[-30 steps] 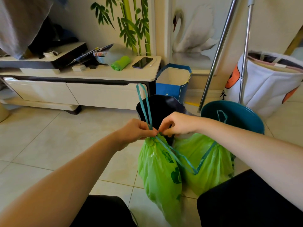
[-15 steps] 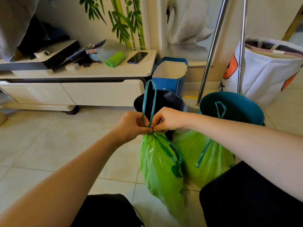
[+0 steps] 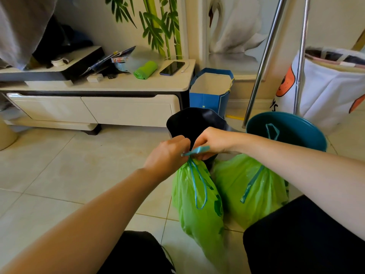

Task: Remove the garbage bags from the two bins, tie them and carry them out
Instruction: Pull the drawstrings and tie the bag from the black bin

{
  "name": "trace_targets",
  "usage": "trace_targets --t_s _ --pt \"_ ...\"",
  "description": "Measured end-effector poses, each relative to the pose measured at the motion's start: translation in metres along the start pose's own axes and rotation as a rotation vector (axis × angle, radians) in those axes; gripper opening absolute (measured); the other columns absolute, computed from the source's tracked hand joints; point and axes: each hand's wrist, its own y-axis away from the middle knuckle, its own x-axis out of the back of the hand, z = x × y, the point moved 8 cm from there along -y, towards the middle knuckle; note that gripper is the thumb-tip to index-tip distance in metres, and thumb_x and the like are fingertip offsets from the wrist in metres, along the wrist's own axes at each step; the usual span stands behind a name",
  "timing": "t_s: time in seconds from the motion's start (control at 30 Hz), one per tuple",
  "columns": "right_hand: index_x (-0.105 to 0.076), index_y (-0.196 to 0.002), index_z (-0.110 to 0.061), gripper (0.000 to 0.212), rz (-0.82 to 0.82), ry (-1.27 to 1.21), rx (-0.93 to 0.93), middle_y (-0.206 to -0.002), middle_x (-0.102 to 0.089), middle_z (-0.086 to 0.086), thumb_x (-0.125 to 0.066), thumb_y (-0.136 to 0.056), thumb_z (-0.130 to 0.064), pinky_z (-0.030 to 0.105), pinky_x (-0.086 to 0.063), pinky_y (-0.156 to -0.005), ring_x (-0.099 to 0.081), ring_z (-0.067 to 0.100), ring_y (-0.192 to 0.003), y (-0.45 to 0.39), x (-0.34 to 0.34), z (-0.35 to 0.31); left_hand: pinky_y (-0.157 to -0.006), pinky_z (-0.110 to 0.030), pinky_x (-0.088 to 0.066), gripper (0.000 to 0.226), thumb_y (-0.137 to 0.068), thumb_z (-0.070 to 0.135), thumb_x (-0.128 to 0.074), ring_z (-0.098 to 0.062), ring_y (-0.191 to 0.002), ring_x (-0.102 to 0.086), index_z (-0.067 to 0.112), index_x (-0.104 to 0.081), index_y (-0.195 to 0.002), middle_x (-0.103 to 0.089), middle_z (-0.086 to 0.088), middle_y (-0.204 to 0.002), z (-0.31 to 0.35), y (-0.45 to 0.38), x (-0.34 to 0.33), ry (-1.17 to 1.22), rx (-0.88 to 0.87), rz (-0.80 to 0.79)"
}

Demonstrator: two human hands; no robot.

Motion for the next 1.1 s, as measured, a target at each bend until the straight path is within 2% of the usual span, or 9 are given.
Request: trace_targets --t_s 0.1,0.23,0.4,0.5,0.6,0.77,0.9,1.0,1.1 --pt "-0.071 -0.102 -0.002 0.020 0.019 -0.061 -0.029 -0.088 -0.073 0.012 -0.067 -0.086 -0.013 0.022 -0.059 -0.070 -0.068 0.013 -0.076 0.003 0.004 0.004 -0.051 -0.043 -0.048 0.008 -0.083 0.013 -0.059 -0.033 -0.062 -0.052 0.005 -0.056 -0.083 -0.052 -0.008 -0.080 0.000 0.006 0.002 -0.011 -0.085 -0.004" --pt "-0.070 -0.099 -0.022 0.015 0.012 -0.034 -0.006 -0.085 -0.069 0.006 -0.063 -0.089 -0.014 0.023 -0.057 -0.068 -0.065 0.013 -0.076 0.005 -0.004 0.003 -0.049 -0.042 -0.047 0.008 -0.086 0.009 -0.061 -0.031 -0.059 -0.052 0.004 -0.057 -0.082 -0.054 -0.009 -0.078 0.003 0.008 0.005 -0.002 -0.114 0.037" --pt "-0.069 -0.094 -0.031 0.014 0.018 -0.020 -0.010 -0.084 -0.069 0.000 -0.063 -0.089 -0.020 0.024 -0.056 -0.068 -0.065 0.014 -0.081 0.003 -0.007 0.003 -0.050 -0.041 -0.049 0.009 -0.087 0.012 -0.063 -0.028 -0.061 -0.054 0.004 -0.059 -0.086 -0.056 -0.008 -0.080 0.000 0.012 0.004 -0.010 -0.113 0.038" --pt "-0.071 -0.095 -0.029 0.013 0.010 -0.039 -0.014 -0.090 -0.071 0.002 -0.066 -0.087 -0.020 0.025 -0.056 -0.069 -0.065 0.012 -0.082 0.003 -0.008 0.003 -0.049 -0.041 -0.049 0.006 -0.086 0.008 -0.063 -0.027 -0.059 -0.053 0.006 -0.057 -0.087 -0.055 -0.008 -0.080 0.003 0.015 0.005 -0.018 -0.128 0.055" --pt "-0.070 -0.092 -0.028 0.011 -0.006 -0.033 -0.017 -0.086 -0.068 -0.001 -0.066 -0.087 -0.019 0.024 -0.055 -0.068 -0.064 0.008 -0.078 0.004 -0.010 0.003 -0.047 -0.040 -0.047 0.011 -0.087 0.008 -0.063 -0.027 -0.057 -0.050 0.010 -0.052 -0.087 -0.053 -0.008 -0.079 0.007 0.019 0.007 -0.006 -0.131 0.073" --pt "-0.069 -0.094 -0.025 0.009 -0.041 -0.006 -0.023 -0.092 -0.067 0.002 -0.065 -0.088 -0.021 0.028 -0.055 -0.073 -0.064 0.014 -0.086 0.003 -0.013 0.004 -0.047 -0.039 -0.045 0.019 -0.087 0.006 -0.063 -0.025 -0.056 -0.047 0.014 -0.046 -0.085 -0.051 -0.006 -0.078 0.008 0.023 0.010 0.014 -0.133 0.092" --pt "-0.067 -0.093 -0.018 0.009 -0.012 0.036 0.018 -0.093 -0.067 0.010 -0.061 -0.088 -0.014 0.032 -0.056 -0.076 -0.064 0.017 -0.084 0.001 -0.016 -0.003 -0.053 -0.036 -0.047 0.013 -0.086 0.004 -0.065 -0.020 -0.062 -0.050 0.010 -0.054 -0.087 -0.053 -0.005 -0.081 0.006 0.026 0.008 0.075 -0.109 0.076" --pt "-0.063 -0.078 -0.019 0.017 0.079 0.077 0.104 -0.081 -0.065 0.010 -0.061 -0.082 -0.003 0.033 -0.053 -0.067 -0.061 0.019 -0.071 -0.005 -0.014 -0.017 -0.058 -0.034 -0.048 0.009 -0.086 0.005 -0.065 -0.018 -0.067 -0.055 0.010 -0.058 -0.090 -0.057 -0.004 -0.083 0.002 0.026 0.008 0.161 -0.090 0.095" --pt "-0.061 -0.081 -0.013 0.015 0.098 0.068 0.122 -0.074 -0.063 0.010 -0.061 -0.081 0.002 0.021 -0.048 -0.057 -0.057 0.012 -0.058 -0.007 -0.014 -0.023 -0.058 -0.036 -0.048 0.013 -0.081 0.005 -0.069 -0.018 -0.067 -0.056 0.013 -0.059 -0.085 -0.059 -0.003 -0.081 -0.006 0.026 0.006 0.188 -0.023 0.131"
